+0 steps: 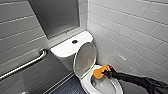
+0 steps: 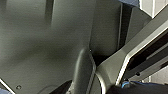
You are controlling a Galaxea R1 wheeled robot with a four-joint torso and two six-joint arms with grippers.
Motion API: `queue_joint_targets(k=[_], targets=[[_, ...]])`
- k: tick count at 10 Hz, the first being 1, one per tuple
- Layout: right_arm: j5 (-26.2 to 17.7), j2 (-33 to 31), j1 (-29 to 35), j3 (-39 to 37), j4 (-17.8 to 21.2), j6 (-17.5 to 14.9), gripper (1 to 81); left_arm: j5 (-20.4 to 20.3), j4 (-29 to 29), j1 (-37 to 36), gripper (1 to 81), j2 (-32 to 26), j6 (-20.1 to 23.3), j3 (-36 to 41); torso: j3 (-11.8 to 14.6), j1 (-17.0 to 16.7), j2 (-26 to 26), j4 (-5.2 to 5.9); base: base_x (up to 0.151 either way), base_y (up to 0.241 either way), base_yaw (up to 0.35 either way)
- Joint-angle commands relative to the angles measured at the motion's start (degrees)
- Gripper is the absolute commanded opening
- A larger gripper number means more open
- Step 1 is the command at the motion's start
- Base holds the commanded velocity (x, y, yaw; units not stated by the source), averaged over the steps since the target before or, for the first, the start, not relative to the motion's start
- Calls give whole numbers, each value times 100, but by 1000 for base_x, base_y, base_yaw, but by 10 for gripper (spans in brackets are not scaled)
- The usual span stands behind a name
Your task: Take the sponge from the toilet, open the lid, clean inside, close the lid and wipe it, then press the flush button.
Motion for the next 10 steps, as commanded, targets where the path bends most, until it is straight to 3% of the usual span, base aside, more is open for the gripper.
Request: queue_joint_targets(k=[1, 4, 10], targets=[[245, -678, 485, 549, 75, 390, 10, 595, -52, 55, 811, -128, 45, 215, 0, 0, -2, 0, 0, 0, 0], [543, -1434, 151, 1419, 83, 487, 10, 595, -43, 55, 811, -102, 72, 215, 0, 0, 0, 0, 0, 0, 0], [1397, -2042, -948, 2176, 83, 777, 10, 587, 10, 55, 811, -13, 72, 224, 0, 0, -2, 0, 0, 0, 0]])
